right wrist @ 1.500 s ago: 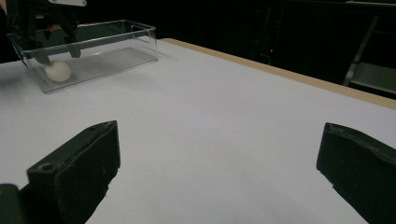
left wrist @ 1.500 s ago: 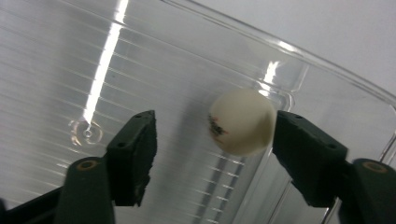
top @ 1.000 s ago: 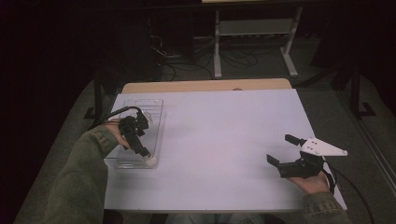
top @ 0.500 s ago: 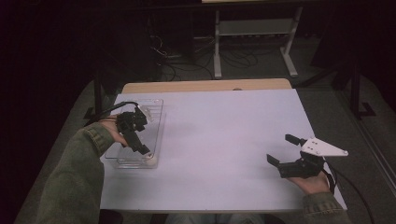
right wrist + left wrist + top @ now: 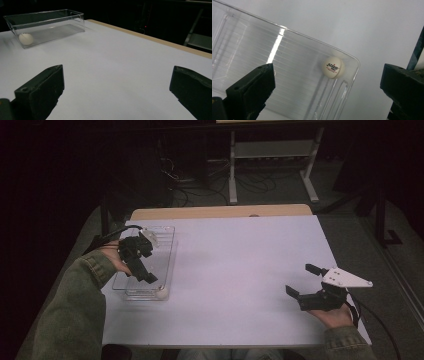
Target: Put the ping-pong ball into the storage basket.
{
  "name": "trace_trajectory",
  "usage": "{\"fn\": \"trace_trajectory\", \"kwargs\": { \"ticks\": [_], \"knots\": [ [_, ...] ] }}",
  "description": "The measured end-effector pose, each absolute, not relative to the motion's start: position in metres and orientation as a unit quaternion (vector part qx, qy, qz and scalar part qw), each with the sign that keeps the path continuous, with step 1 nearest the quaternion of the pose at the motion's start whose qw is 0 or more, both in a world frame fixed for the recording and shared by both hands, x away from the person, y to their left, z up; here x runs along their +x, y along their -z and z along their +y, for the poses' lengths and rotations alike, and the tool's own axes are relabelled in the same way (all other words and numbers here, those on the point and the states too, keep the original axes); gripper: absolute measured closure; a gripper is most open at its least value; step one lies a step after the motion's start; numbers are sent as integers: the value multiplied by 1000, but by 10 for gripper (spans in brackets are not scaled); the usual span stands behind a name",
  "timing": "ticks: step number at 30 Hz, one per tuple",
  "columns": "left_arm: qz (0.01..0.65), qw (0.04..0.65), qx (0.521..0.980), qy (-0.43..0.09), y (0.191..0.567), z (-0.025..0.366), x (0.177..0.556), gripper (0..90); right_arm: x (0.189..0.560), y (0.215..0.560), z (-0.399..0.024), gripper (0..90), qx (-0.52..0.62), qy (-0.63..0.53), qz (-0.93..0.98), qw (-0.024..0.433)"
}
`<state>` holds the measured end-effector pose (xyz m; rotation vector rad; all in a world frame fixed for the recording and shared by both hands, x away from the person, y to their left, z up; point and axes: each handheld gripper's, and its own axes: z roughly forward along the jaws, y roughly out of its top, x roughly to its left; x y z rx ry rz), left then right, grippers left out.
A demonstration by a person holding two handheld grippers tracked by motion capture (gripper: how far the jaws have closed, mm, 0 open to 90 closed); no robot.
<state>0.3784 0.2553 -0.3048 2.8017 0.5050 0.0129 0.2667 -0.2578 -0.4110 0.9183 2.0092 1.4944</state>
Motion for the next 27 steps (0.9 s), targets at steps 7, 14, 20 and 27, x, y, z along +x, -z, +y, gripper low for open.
{"fn": "trace_trajectory", "kwargs": {
  "ticks": [7, 14, 20, 27],
  "knots": [
    [198, 174, 965, -13, 303, 268, 376, 0, 266, 411, -258, 0, 335, -545, 732, 236],
    [210, 199, 957, -28, 300, 278, 370, 0, 266, 411, -258, 0, 335, -545, 732, 236],
    [226, 238, 944, -40, 298, 288, 363, 0, 266, 411, -258, 0, 336, -545, 731, 237],
    [242, 262, 933, -52, 303, 299, 357, 0, 266, 411, -258, 0, 335, -544, 731, 237]
  ]
}}
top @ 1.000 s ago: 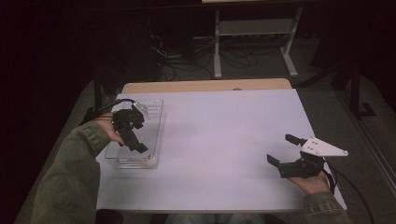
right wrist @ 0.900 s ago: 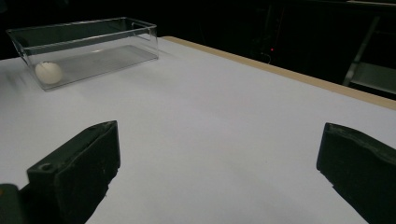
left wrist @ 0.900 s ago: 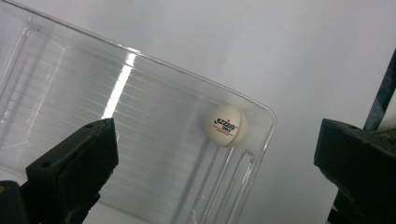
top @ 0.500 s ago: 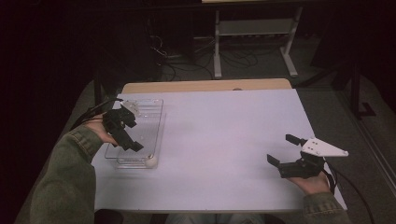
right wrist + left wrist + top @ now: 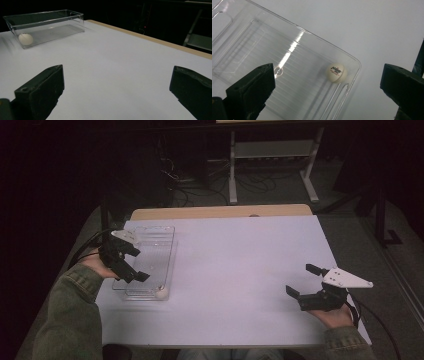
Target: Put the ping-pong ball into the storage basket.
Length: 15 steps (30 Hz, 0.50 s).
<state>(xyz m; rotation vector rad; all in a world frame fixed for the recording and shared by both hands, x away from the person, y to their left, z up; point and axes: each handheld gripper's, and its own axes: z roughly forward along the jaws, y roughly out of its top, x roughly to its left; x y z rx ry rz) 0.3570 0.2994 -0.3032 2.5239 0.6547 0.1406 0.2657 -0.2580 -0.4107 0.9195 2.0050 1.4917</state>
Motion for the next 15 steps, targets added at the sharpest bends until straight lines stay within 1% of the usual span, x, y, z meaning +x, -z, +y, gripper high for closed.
{"fn": "trace_trajectory", "kwargs": {
  "ticks": [7, 10, 15],
  "knots": [
    [253, 285, 921, -77, 305, 311, 349, 0, 266, 411, -258, 0, 335, -544, 731, 238],
    [256, 296, 916, -93, 304, 313, 344, 0, 266, 411, -258, 0, 336, -544, 732, 237],
    [265, 316, 905, -105, 305, 315, 341, 0, 266, 411, -258, 0, 336, -544, 732, 238]
  ]
}}
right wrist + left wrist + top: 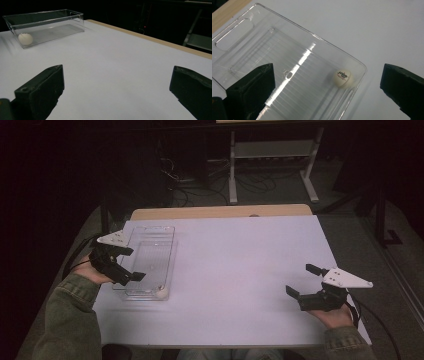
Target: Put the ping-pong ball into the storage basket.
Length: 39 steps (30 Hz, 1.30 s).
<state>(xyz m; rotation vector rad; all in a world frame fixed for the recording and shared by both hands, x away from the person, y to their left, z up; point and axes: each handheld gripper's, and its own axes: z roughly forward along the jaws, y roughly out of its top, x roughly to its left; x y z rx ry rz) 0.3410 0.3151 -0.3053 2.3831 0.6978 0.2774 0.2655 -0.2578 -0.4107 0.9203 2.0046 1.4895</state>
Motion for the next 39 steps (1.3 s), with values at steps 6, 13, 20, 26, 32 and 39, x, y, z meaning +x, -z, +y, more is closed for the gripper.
{"fn": "trace_trajectory", "kwargs": {
  "ticks": [6, 13, 20, 26, 32, 39],
  "knots": [
    [274, 329, 897, -108, 314, 316, 338, 0, 265, 410, -258, 0, 336, -545, 731, 238],
    [289, 352, 882, -119, 319, 323, 332, 0, 265, 410, -259, 0, 337, -546, 729, 239],
    [297, 379, 866, -138, 322, 329, 324, 0, 265, 410, -259, 0, 337, -546, 729, 239],
    [307, 393, 855, -144, 328, 331, 321, 0, 265, 410, -259, 0, 336, -546, 729, 240],
    [316, 418, 835, -168, 334, 332, 315, 0, 265, 410, -259, 0, 337, -545, 729, 240],
    [322, 446, 812, -193, 339, 332, 309, 0, 265, 410, -260, 0, 336, -548, 726, 243]
  ]
}}
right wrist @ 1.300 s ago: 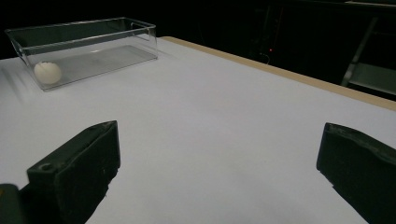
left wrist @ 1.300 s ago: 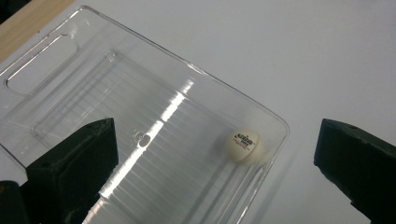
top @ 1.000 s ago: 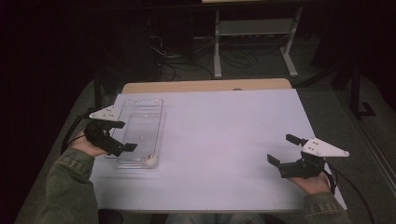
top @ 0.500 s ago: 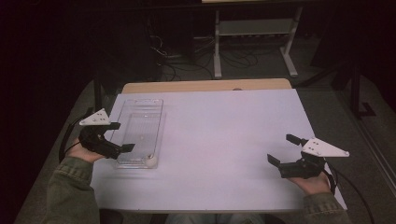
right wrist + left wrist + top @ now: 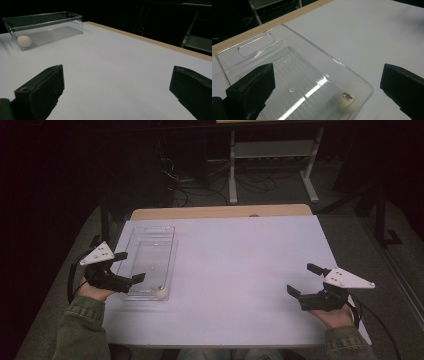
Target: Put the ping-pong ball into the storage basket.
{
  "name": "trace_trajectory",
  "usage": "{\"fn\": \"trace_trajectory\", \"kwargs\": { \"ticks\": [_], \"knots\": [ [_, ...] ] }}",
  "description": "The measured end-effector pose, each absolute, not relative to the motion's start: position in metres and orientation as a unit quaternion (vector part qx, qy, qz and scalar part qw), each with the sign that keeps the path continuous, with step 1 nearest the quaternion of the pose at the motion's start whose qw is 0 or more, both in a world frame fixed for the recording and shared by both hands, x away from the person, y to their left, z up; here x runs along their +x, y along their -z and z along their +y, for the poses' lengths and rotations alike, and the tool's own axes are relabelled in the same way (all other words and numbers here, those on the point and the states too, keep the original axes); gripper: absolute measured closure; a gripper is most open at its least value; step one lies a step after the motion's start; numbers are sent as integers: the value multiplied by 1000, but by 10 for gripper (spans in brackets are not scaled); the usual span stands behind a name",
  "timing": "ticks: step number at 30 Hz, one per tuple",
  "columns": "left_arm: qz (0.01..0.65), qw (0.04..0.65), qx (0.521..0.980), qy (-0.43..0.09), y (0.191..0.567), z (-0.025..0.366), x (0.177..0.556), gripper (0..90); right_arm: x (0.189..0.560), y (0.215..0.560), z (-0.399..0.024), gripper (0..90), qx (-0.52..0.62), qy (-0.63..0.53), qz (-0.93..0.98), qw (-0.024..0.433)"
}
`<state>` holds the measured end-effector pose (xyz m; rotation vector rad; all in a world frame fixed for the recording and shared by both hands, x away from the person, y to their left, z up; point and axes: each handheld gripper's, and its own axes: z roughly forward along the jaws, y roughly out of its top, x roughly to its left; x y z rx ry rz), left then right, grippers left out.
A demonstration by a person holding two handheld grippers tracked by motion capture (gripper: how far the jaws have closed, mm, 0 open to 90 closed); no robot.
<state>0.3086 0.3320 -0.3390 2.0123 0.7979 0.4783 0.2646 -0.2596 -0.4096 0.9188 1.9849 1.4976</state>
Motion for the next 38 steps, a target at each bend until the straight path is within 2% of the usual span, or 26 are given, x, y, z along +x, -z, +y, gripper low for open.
{"fn": "trace_trajectory", "kwargs": {
  "ticks": [16, 26, 32, 38],
  "knots": [
    [360, 487, 764, -221, 353, 343, 302, 0, 264, 410, -260, 0, 336, -554, 722, 242],
    [370, 519, 717, -280, 371, 345, 291, 0, 264, 410, -261, 0, 336, -556, 720, 243],
    [378, 553, 690, -275, 376, 351, 285, 0, 263, 410, -261, 0, 337, -557, 719, 245],
    [381, 549, 685, -290, 382, 354, 281, 0, 263, 411, -261, 0, 337, -557, 718, 245]
  ]
}}
